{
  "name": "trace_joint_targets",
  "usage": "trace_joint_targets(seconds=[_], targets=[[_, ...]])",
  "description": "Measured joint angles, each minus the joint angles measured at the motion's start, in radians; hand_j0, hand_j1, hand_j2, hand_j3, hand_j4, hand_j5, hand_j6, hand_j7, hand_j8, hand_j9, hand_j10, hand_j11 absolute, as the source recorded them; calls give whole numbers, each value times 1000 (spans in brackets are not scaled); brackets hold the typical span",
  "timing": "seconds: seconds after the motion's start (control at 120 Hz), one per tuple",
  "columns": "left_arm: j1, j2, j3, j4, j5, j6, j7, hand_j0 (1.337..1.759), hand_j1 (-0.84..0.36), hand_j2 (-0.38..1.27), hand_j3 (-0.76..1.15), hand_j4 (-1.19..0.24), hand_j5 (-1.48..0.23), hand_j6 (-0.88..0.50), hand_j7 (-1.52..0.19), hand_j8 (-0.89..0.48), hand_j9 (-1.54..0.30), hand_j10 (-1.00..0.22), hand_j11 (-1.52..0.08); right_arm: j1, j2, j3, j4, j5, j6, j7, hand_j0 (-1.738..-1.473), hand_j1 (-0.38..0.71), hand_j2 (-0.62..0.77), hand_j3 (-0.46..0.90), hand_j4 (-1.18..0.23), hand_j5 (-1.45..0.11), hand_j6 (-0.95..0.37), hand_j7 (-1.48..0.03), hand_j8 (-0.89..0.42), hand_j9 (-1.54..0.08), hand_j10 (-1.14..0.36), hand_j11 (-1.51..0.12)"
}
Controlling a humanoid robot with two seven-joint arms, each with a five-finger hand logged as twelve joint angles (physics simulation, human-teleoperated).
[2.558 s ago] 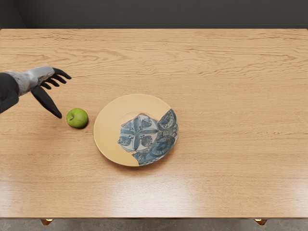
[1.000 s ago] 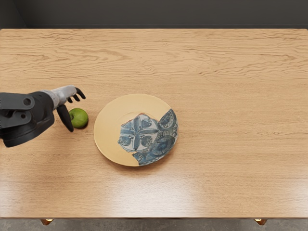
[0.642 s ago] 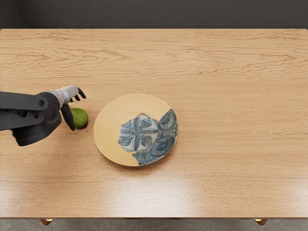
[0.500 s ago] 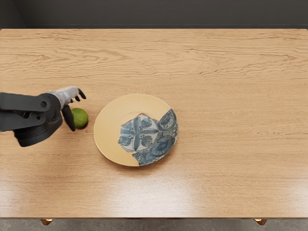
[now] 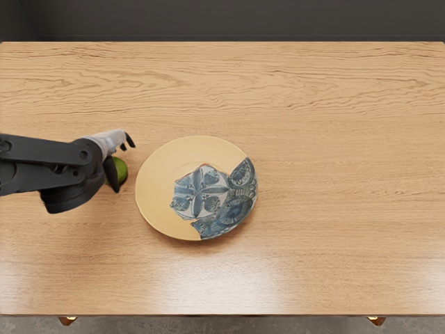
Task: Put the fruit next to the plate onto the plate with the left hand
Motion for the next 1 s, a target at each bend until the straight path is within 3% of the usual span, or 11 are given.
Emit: trace_joint_targets(seconds=[0.442,0.65,0.892,1.0], targets=[[24,-1,8,8,12,3,0,1658,-211,105,0,-479,-624,-479,-624,-467,-625,-479,-625,0,0,0,0,0,0,0,-1658,-323,-4,0,-23,-29,-23,-29,-23,-29,-22,-29],[24,-1,8,8,16,4,-1,1654,-234,303,0,-650,-840,-468,-849,-447,-858,-590,-861,1,0,0,0,1,0,0,-1658,-323,-4,0,-23,-29,-23,-29,-23,-29,-22,-29],[13,9,7,4,7,1,-3,1649,-277,374,0,-774,-1097,-351,-1108,-288,-1093,-480,-1101,2,0,0,0,0,0,0,-1658,-323,-4,0,-23,-29,-23,-29,-23,-29,-22,-29],[-53,46,7,-16,-4,-2,-3,1647,-311,407,0,-788,-1164,-286,-1176,-255,-1142,-450,-1142,2,0,0,0,0,0,0,-1658,-323,-4,0,-23,-29,-23,-29,-22,-29,-22,-29]])
